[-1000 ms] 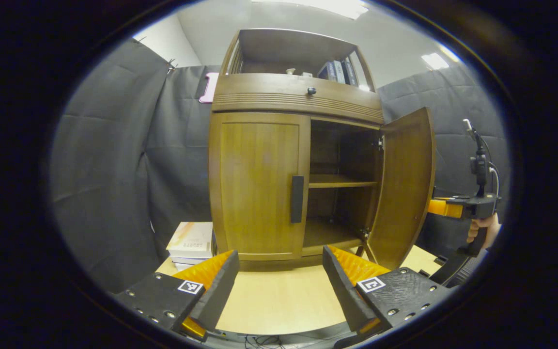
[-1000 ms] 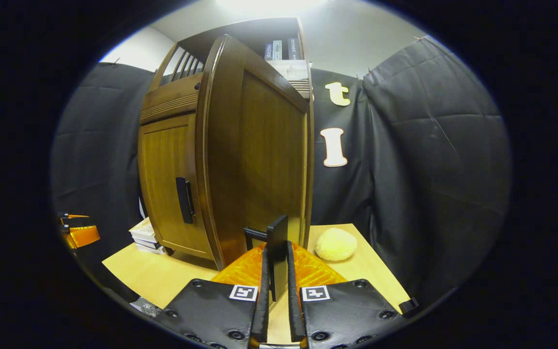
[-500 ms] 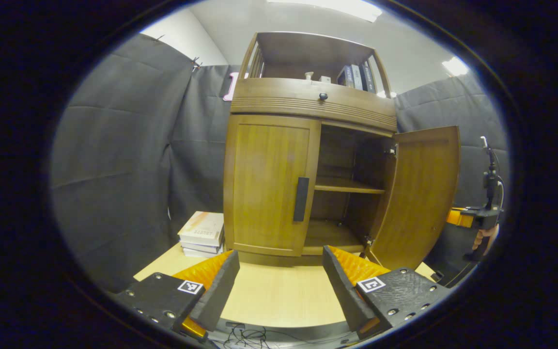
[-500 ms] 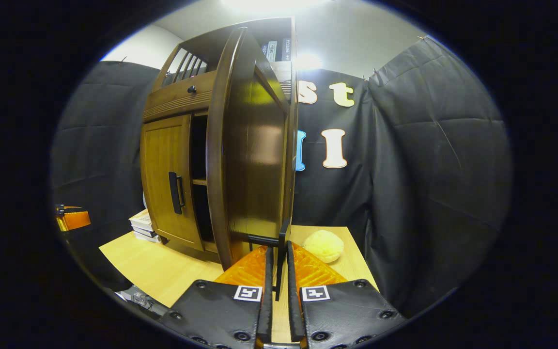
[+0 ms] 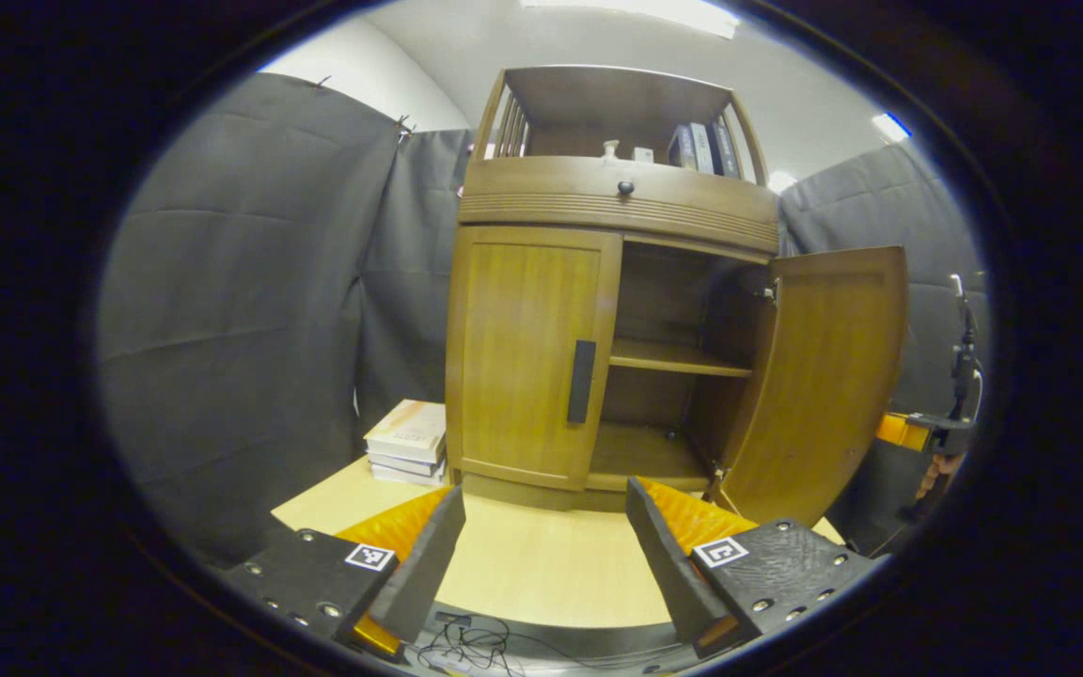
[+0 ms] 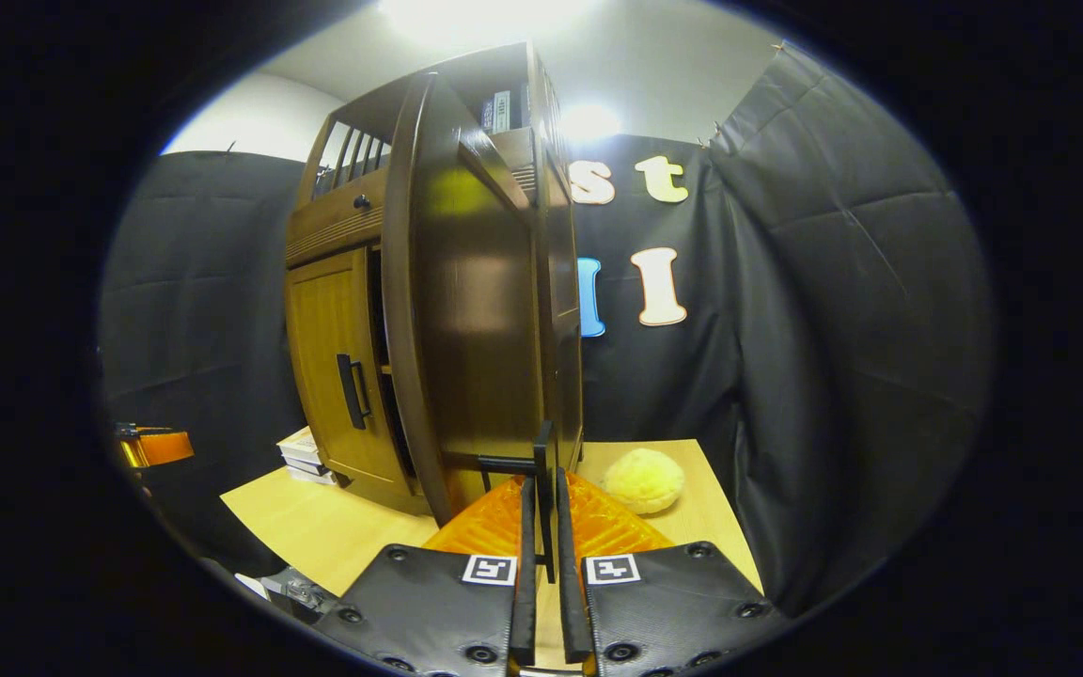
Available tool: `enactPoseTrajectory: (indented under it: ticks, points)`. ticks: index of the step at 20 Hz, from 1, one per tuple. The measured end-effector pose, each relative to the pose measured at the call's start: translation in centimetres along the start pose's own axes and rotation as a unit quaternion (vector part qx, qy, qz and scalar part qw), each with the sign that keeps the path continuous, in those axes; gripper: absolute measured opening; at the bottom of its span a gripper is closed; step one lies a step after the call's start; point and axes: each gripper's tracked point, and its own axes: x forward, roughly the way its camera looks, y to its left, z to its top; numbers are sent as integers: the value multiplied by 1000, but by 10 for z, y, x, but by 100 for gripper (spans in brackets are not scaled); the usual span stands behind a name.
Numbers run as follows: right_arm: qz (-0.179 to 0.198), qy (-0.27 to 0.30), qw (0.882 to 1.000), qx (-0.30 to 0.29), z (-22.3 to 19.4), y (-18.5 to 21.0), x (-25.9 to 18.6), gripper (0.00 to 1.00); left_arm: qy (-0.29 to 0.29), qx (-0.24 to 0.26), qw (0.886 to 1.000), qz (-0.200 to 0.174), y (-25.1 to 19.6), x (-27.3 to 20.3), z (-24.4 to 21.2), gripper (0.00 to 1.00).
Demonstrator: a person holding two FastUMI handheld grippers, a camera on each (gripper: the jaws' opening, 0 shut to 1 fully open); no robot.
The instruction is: Open the right door of the double-door shoe cabinet with the right hand, and open the left door with the left hand.
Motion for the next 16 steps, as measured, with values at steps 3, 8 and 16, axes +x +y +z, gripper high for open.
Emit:
enactPoseTrajectory:
  ticks: [3,8,16]
  points:
    - [-19,-5,1000,-6,2,-2,-16,15,-7,-4,1000,-14,2,20,11,100]
    - [-91,-29,995,9,15,-1,-51,17,-17,-5,999,-36,22,54,30,100]
    - [-112,-42,993,15,27,83,-70,5,-10,-8,998,-60,78,90,25,100]
